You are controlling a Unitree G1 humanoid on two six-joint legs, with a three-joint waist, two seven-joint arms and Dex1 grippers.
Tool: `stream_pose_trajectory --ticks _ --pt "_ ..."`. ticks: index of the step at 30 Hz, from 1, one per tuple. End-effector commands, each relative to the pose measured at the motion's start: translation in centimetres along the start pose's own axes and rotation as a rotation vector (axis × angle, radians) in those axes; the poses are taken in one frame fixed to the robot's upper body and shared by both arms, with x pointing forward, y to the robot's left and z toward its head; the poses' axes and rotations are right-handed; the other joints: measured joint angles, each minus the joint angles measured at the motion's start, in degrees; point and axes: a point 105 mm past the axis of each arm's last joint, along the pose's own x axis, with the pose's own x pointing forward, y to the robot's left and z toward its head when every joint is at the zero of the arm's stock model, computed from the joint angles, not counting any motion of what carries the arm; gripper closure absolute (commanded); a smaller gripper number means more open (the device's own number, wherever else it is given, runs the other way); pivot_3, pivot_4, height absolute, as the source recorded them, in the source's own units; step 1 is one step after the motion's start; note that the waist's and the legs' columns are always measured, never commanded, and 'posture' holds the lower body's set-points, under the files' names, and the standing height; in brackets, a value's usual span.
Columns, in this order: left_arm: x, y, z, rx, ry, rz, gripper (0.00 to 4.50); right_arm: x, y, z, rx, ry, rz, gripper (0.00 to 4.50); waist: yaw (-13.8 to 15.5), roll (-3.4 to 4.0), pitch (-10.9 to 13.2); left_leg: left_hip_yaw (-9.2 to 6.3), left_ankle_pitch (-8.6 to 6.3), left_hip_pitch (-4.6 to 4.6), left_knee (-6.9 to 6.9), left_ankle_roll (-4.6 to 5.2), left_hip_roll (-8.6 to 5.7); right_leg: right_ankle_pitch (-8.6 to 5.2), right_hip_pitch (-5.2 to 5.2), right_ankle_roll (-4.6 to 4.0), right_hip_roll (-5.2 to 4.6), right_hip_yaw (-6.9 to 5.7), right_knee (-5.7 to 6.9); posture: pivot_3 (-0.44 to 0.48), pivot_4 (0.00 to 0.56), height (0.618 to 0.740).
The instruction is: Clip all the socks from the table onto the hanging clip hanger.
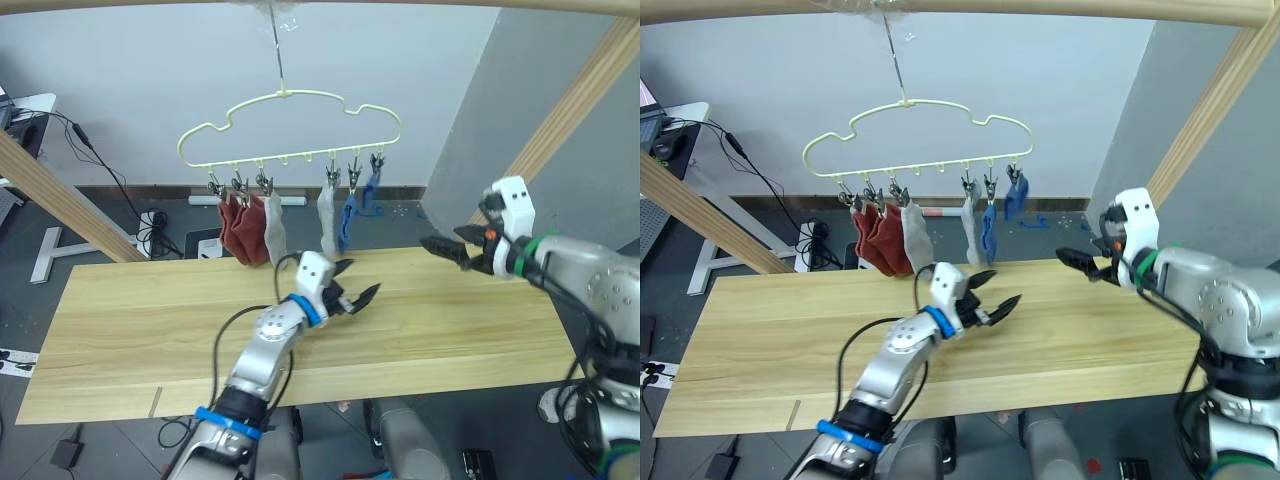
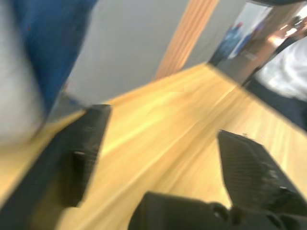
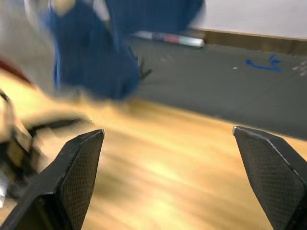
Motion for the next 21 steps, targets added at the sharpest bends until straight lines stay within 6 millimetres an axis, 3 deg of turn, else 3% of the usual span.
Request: stream_pose_trajectory --ticks 1,5,6,13,16,21 --pt "-5.6 2.9 -0.1 0.025 0.057 0.074 0.12 -0.7 0.8 -1.5 -0.243 -0.07 0.071 0.0 0.0 -0.03 0.0 0.0 0.0 0.07 -0.03 0.0 0.04 -0.01 0.04 0.01 0.01 -0.02 -0.02 -0.146 0.228 0.74" --pt "-12.2 6.2 -0.8 0.036 0.227 0.204 0.12 -2.4 1.0 -2.7 -0.252 -0.099 0.144 0.0 0.2 -0.03 0.0 0.04 0.02 0.14 0.01 -0.04 0.08 0.0 0.04 -0.01 0.03 0.06 0.05 -0.106 0.227 0.74" --pt "-14.4 7.3 -0.5 0.043 0.268 0.251 0.12 -2.9 1.0 -2.5 -0.241 -0.107 0.163 0.0 0.3 -0.03 0.0 0.03 0.02 0.14 0.04 -0.05 0.08 0.05 0.05 0.0 0.02 0.07 0.03 -0.095 0.226 0.74" --pt "-23.9 10.9 2.3 0.075 0.404 0.408 0.12 -5.6 0.5 -2.9 -0.26 -0.024 0.228 0.0 2.0 -0.14 -0.2 0.04 0.09 0.21 0.06 0.02 0.08 0.18 0.11 -0.08 -0.05 0.04 -0.09 -0.042 0.206 0.74" --pt "-26.0 11.2 3.2 0.074 0.428 0.415 0.12 -6.3 -0.1 -2.5 -0.225 -0.032 0.223 0.0 2.4 -0.14 -0.2 0.07 0.09 0.16 0.03 0.02 0.07 0.16 0.09 -0.11 -0.06 0.03 -0.17 -0.029 0.202 0.74" --pt "-26.3 11.7 3.8 0.078 0.419 0.432 0.12 -5.8 -1.0 -2.0 -0.236 -0.051 0.186 0.0 3.2 -0.15 -0.2 0.1 0.09 0.15 0.01 0.02 0.06 0.18 0.1 -0.09 -0.08 0.03 -0.24 -0.02 0.202 0.74"
